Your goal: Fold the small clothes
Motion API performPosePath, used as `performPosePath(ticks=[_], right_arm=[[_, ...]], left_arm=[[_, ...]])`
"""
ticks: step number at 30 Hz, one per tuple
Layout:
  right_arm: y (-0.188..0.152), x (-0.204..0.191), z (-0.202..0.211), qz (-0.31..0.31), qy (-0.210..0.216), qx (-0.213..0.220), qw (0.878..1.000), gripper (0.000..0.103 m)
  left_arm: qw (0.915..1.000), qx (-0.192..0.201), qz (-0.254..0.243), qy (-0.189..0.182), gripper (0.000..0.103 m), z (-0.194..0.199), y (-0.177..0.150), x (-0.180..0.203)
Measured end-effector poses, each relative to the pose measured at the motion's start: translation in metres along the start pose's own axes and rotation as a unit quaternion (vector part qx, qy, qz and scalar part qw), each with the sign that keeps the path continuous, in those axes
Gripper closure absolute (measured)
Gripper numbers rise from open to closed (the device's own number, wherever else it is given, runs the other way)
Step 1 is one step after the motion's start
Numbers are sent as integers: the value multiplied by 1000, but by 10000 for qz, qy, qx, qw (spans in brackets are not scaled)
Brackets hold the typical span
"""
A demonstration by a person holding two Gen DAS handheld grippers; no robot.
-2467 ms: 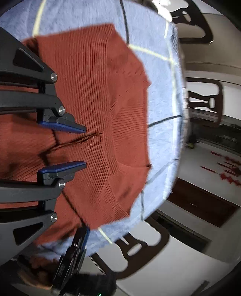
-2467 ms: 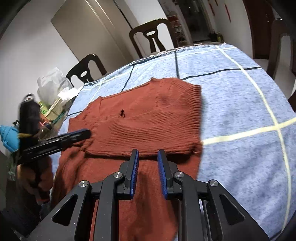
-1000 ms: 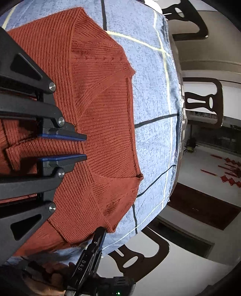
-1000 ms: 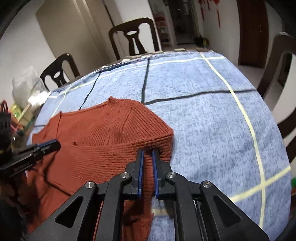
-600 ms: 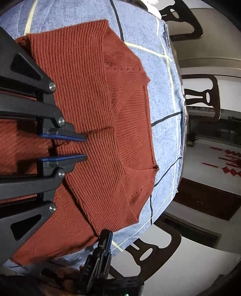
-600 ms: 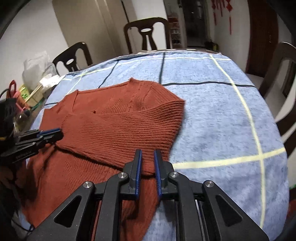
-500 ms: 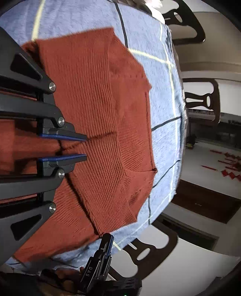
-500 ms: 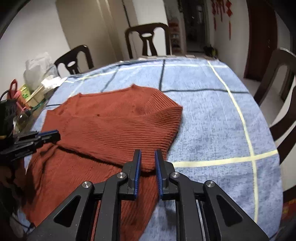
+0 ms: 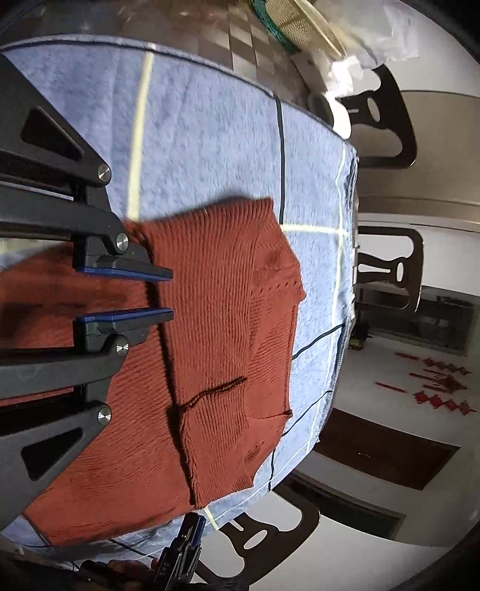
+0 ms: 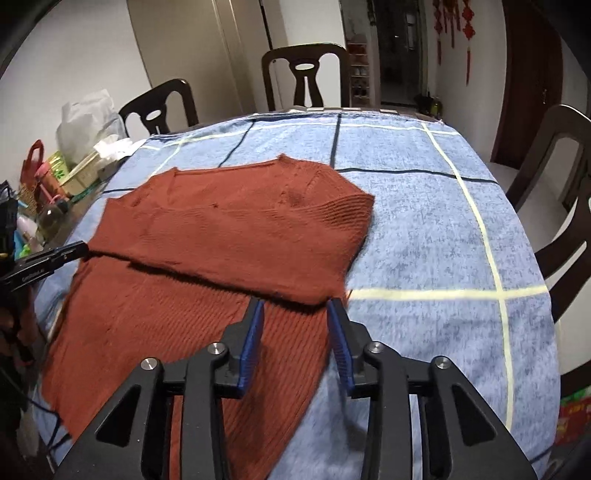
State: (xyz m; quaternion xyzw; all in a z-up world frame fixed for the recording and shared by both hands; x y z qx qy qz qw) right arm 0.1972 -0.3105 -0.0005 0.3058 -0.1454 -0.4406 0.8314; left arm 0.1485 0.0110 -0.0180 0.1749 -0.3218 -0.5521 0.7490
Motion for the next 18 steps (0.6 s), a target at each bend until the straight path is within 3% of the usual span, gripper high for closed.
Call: performPosePath(ticks=[4, 18], right_arm=[[-14, -10, 11, -122, 218, 30, 9997, 65], [-87, -26, 40, -856, 890, 99, 9923, 65]], left_arm=[[10000, -7, 47, -72, 76, 14, -12, -9], [9959, -338, 641, -540, 66, 45, -81, -24]])
Point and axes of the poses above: each gripper's, at about its wrist camera, not at the fingertips, and z roughly against the way its jaws point, x to its right, y to its top, the point moved 5 cm from there along -z, roughly the way its jaws point, and after that the axes turned 12 degrees about z, right-handed, at the moved point
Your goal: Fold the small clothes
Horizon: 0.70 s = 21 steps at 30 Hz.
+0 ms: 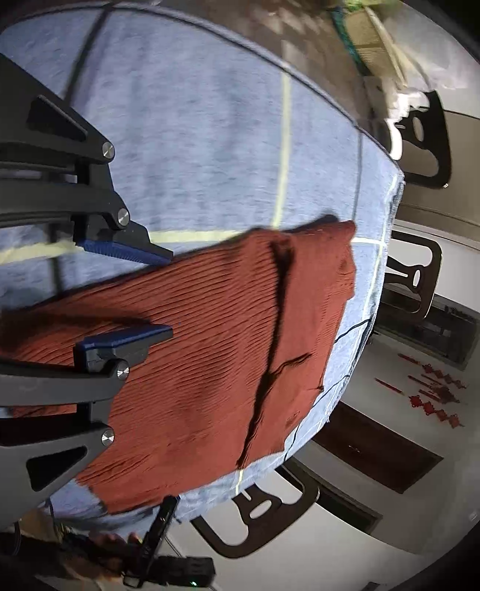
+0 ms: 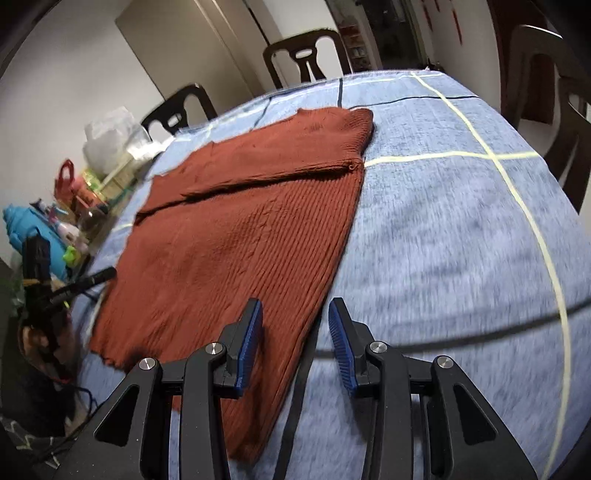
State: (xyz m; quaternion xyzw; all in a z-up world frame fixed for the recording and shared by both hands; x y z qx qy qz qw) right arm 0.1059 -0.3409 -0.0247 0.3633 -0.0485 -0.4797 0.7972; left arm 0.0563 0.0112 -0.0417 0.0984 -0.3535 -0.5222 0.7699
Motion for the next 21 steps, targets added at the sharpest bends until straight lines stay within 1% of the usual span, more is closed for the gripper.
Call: performPosePath(ticks=[2, 6, 8, 9, 12, 15, 16, 17, 18, 20, 21], right_arm=[[-6, -3, 3, -202, 271, 35, 9994, 65], [-14, -13, 6, -253, 520, 37, 9983, 65], [-19, -19, 6, -329, 792, -48, 9963, 65], [-21, -22, 5, -328, 852, -49, 9958, 65], [-21, -28, 3, -267, 854, -116, 9959, 65], [-19, -29, -1, -391, 887, -148, 9952, 65], [-19, -29, -2, -415, 879, -154, 9951, 67], [-19, -29, -3, -394, 837, -186, 9955, 81], [-19, -30, -5, -362, 795, -248, 9959, 89], [-19, -32, -8, -353, 813, -235, 9958, 94], [-18, -33, -6, -311, 780, -216, 9962, 94]], left_arm=[[10000, 29, 25, -64, 64, 6, -9, 1], [9991, -107, 185, -380, 64, 13, -25, 6], [9986, -151, 218, -464, 64, 15, -30, 7], [9978, -189, 289, -558, 64, 16, -33, 7], [9966, -211, 391, -693, 64, 19, -37, 8], [9948, -199, 571, -819, 64, 19, -39, 7], [9939, -190, 661, -861, 66, 19, -40, 5], [9931, -187, 741, -893, 67, 18, -39, 5], [9927, -197, 778, -903, 67, 18, -38, 4], [9927, -233, 780, -890, 79, 17, -38, 5], [9929, -280, 727, -897, 94, 15, -39, 6]])
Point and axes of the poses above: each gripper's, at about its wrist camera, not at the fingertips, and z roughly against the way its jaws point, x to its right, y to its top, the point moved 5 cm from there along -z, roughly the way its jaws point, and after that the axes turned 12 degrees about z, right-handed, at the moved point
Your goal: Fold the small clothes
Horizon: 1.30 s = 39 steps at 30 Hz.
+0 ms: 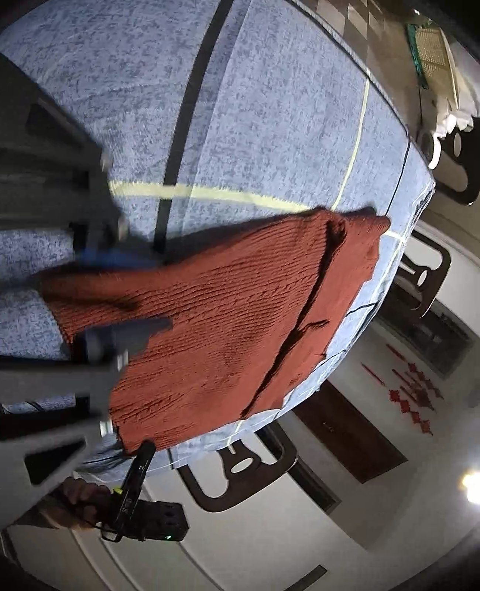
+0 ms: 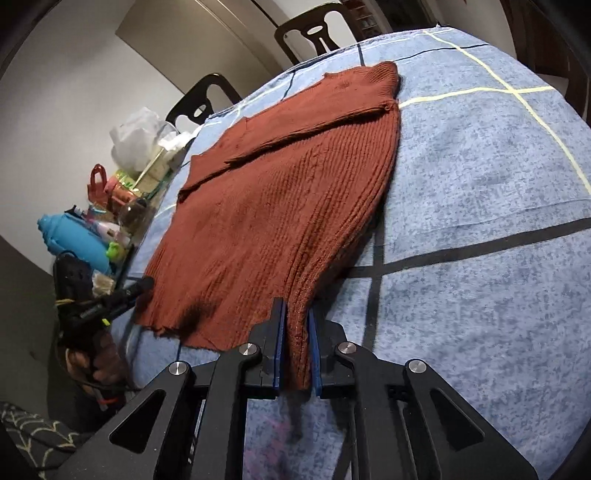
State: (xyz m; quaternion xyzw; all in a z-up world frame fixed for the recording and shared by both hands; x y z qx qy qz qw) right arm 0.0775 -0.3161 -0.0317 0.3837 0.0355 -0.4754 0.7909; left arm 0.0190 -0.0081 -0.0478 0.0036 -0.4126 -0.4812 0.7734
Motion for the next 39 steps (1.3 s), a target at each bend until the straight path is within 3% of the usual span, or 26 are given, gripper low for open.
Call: performPosePath(ticks=[2, 8, 16, 21, 30, 39], right_arm=[[3, -2, 10, 84, -54, 173, 9998, 95], [-5, 15, 32, -73, -191, 392, 9990, 96], [-12, 23, 23, -248, -156, 263, 9992, 96], [-7, 20, 32, -194, -61, 388, 9990, 96], [52, 15, 52, 12, 72, 934, 9956, 96], [145, 47, 28, -36, 78, 1080, 9941, 96]], left_arm=[[9998, 15, -174, 119, 96, 0, -1, 2], [9990, 380, -248, -49, 96, 30, 13, -1], [10000, 57, -22, 10, 96, 10, 3, -21], [9996, 205, 58, -167, 96, 21, 7, -19], [9960, 700, -116, -545, 96, 43, 53, 12], [9938, 975, -347, -404, 96, 23, 139, 40]])
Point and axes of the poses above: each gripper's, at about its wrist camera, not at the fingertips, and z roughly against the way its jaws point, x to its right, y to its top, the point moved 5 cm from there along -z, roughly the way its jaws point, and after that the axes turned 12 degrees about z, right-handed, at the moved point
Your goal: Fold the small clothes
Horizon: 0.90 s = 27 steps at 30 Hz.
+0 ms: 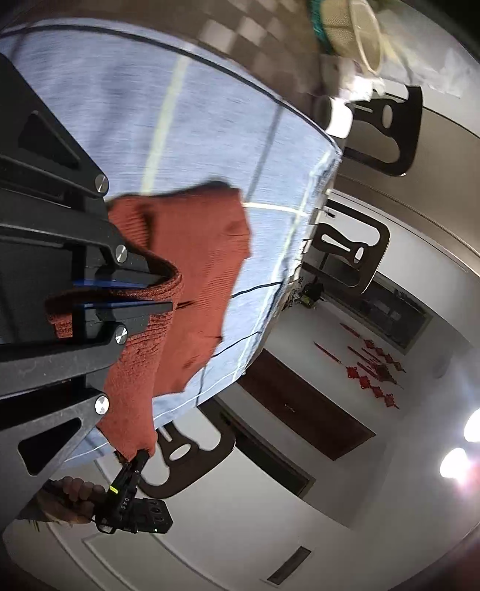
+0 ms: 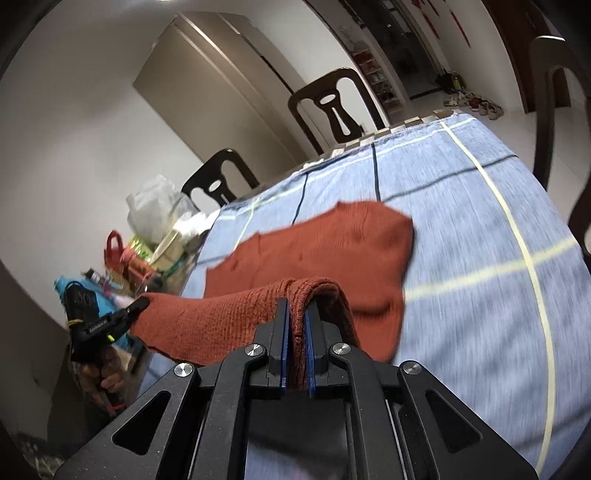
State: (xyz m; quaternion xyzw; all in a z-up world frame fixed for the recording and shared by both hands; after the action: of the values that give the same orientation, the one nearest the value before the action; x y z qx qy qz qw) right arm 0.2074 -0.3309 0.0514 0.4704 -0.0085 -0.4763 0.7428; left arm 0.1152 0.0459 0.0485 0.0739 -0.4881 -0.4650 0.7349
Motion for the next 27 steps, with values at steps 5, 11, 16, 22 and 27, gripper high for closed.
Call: performPosePath(ticks=[5, 11, 16, 22, 27], right_arm=[[16, 40, -53, -376, -82, -391, 9985, 96], [1, 66, -89, -839, 177, -800, 9931, 93], [5, 51, -79, -672, 682, -841, 9919, 85], [21, 46, -95, -657, 1033, -850, 9888, 85], [44, 65, -93, -1234, 1170, -287, 9850, 67]], left_arm=[[9991, -229, 216, 292, 96, -57, 34, -20], [9912, -797, 681, 813, 96, -118, 29, -65], [9907, -974, 877, 371, 96, -108, 24, -62], [9865, -1460, 737, -114, 94, -119, 18, -44], [9889, -972, 1112, -184, 86, -124, 48, -48]])
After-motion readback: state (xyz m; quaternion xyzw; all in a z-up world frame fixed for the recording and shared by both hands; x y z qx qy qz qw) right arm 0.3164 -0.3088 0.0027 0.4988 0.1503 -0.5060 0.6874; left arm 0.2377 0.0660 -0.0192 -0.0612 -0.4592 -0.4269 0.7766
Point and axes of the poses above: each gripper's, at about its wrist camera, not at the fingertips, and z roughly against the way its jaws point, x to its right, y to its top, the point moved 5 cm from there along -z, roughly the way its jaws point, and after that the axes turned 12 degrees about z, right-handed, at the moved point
